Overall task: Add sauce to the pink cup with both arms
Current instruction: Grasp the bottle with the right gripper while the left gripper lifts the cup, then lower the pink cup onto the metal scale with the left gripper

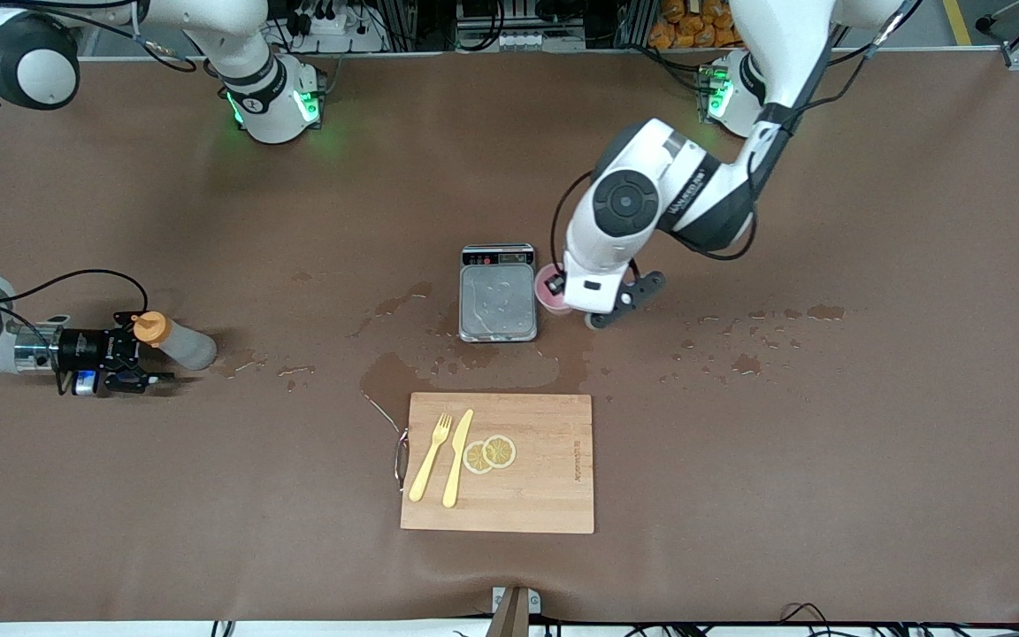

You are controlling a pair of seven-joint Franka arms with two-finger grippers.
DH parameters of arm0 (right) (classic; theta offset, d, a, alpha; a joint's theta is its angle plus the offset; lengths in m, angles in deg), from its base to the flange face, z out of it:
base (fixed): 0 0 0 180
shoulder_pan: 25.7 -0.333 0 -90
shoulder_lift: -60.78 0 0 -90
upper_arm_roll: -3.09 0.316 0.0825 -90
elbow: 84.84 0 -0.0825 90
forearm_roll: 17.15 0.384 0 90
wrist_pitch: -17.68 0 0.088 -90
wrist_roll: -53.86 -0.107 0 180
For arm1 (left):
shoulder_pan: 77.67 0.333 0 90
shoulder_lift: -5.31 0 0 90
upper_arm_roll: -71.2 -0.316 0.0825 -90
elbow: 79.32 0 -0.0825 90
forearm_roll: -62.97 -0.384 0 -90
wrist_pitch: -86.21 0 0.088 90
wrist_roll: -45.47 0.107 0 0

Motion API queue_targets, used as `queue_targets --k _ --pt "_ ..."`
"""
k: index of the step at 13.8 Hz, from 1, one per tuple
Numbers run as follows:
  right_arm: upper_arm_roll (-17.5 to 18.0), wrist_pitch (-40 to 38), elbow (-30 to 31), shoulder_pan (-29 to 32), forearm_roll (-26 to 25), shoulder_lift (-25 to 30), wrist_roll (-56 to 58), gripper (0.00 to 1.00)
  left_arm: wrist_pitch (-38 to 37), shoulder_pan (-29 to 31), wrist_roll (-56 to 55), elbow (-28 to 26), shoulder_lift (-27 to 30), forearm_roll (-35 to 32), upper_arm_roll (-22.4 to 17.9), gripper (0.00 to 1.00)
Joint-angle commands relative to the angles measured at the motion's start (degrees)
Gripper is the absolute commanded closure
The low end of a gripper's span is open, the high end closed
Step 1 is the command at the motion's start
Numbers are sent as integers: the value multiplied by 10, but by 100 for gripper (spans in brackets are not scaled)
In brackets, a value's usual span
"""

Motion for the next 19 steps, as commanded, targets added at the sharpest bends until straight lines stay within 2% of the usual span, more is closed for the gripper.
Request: queue_targets --k 1,3,4,5,6,7,9,10,12,19 --pt "-1 -7 9 -7 10 1 -1 0 9 -31 -42 17 -23 22 -3 100" --pt "-1 -10 12 -9 10 1 2 0 20 -47 -70 20 -28 21 -3 100" --pt "-1 -15 12 -9 10 1 4 3 21 -55 -78 20 -32 21 -3 100" --pt "0 -18 12 -10 10 1 4 14 28 -57 -90 22 -35 21 -4 100" --pt "0 -21 12 -10 10 2 4 20 36 -57 -104 30 -41 21 -3 100" --pt "0 -24 12 -11 10 2 4 21 44 -61 -110 35 -45 21 -3 100" --pt "0 -31 12 -12 9 4 4 32 97 -81 -141 38 -59 18 -4 100" --pt "0 -33 11 -17 9 5 3 33 109 -81 -144 38 -65 18 -4 100" --pt "0 -34 10 -22 9 7 2 40 112 -79 -144 38 -66 20 -4 100" --pt "0 -34 -2 -33 9 15 -15 44 169 -66 -141 37 -87 23 -6 100"
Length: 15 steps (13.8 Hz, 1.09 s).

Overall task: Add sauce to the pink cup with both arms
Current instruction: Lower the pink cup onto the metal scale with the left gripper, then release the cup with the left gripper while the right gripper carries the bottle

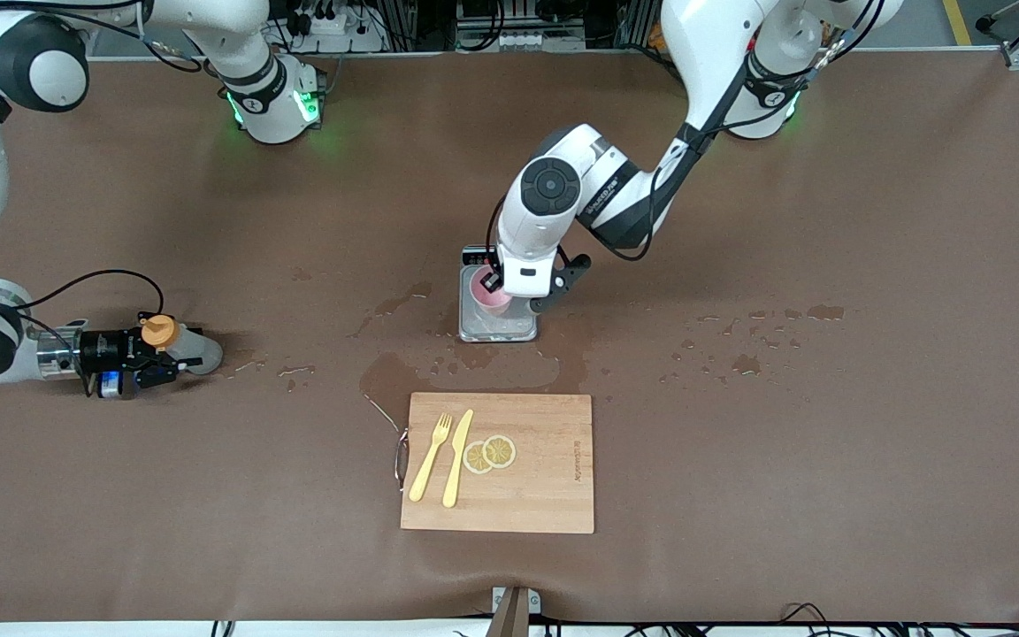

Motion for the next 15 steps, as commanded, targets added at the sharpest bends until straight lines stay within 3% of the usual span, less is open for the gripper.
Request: queue_targets --k 1,7,8,9,15 --pt "-3 -3 -2 -11 10 15 -26 44 24 4 -5 13 -18 13 -1 100" --pt "-5 2 -21 -43 3 35 -74 46 55 -4 -12 14 -38 16 -1 100" --pt "-6 1 -25 -50 1 38 -89 46 55 -1 -14 14 -37 17 -1 63" --pt "-6 2 -28 -59 1 46 -103 46 55 -2 -17 14 -37 14 -1 1" --pt "-9 34 -28 -109 0 68 -143 45 7 2 -9 20 8 11 1 0"
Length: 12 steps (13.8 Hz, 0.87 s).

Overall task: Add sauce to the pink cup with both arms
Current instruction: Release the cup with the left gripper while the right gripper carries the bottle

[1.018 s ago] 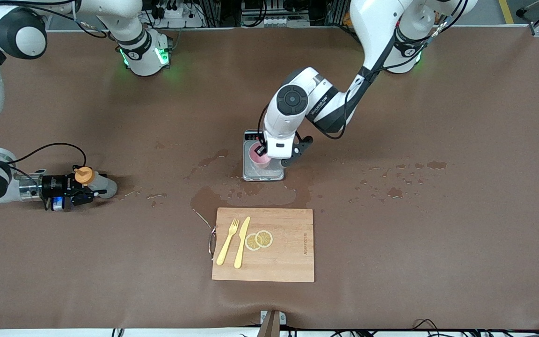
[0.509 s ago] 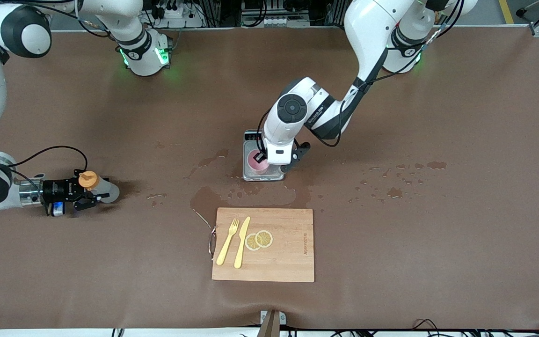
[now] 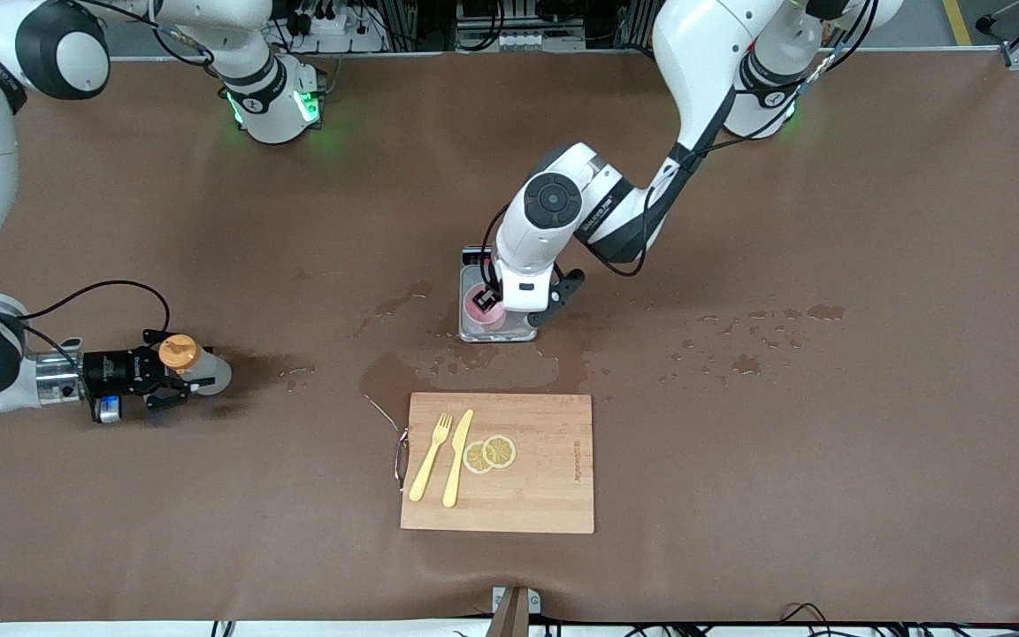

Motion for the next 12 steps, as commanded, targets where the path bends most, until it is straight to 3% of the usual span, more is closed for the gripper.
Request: queue_targets --k 1,6,9,12 --pt "-8 13 7 -22 -1 26 -42 45 -43 3 6 -3 46 6 0 0" --pt "-9 41 12 -61 -19 53 -106 45 -100 17 140 -3 103 -3 -7 0" --pt "-8 67 18 -85 -50 72 -154 46 -162 32 172 -12 134 -52 -7 0" --pt "-8 114 51 -123 -81 110 -210 46 -196 91 267 -34 168 -70 -3 0"
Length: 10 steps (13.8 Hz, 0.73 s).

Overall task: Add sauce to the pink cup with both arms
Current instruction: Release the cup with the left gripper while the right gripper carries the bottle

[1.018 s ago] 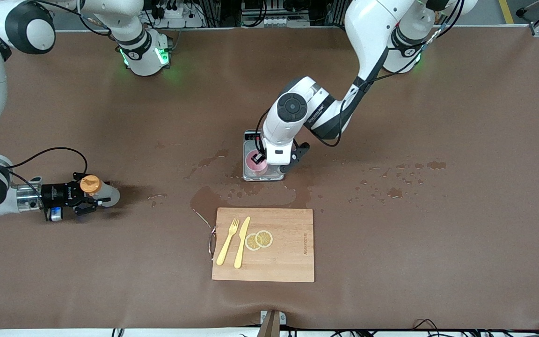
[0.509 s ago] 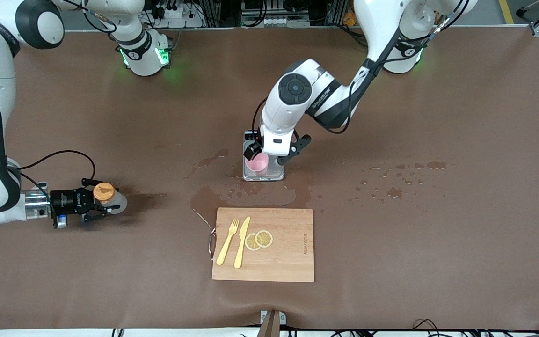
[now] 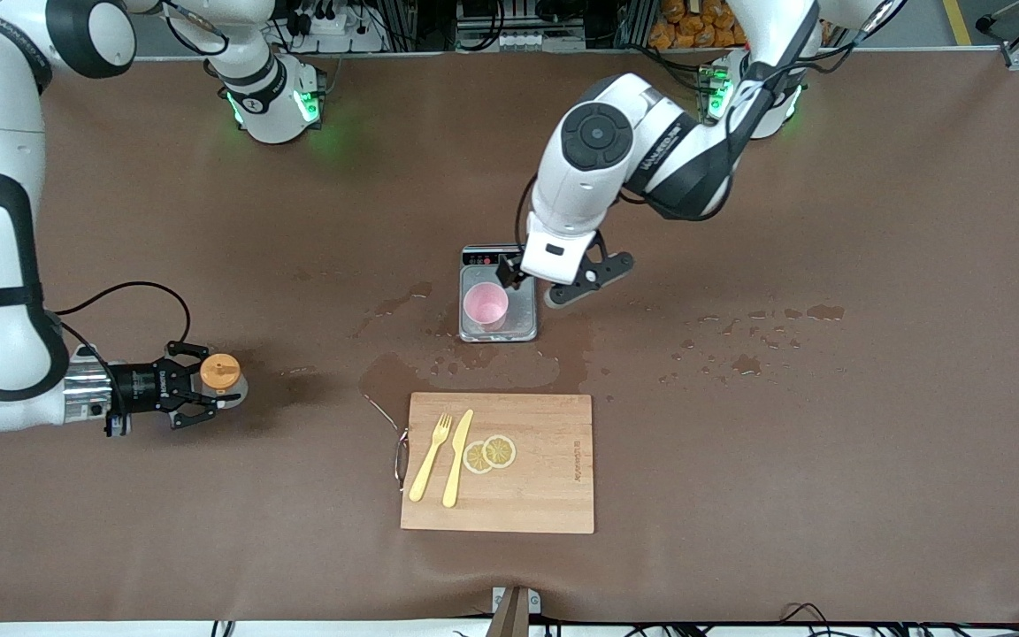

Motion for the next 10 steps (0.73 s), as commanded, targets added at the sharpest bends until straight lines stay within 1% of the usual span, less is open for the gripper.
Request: queue_targets --k 1,3,5,7,10 --pt "-6 46 57 -44 -24 67 -62 46 -18 65 100 -52 57 -10 6 0" --pt "-6 60 65 -69 -52 84 -106 46 -19 114 181 -76 79 -6 9 0" --pt "-6 64 66 -97 -85 98 -163 46 -42 145 253 -82 92 -6 9 0" --pt "-6 64 66 -128 -134 108 -226 47 -62 182 329 -82 105 -6 9 0" --pt "-6 67 66 -174 -205 115 -310 48 -90 216 395 -81 124 -5 9 0"
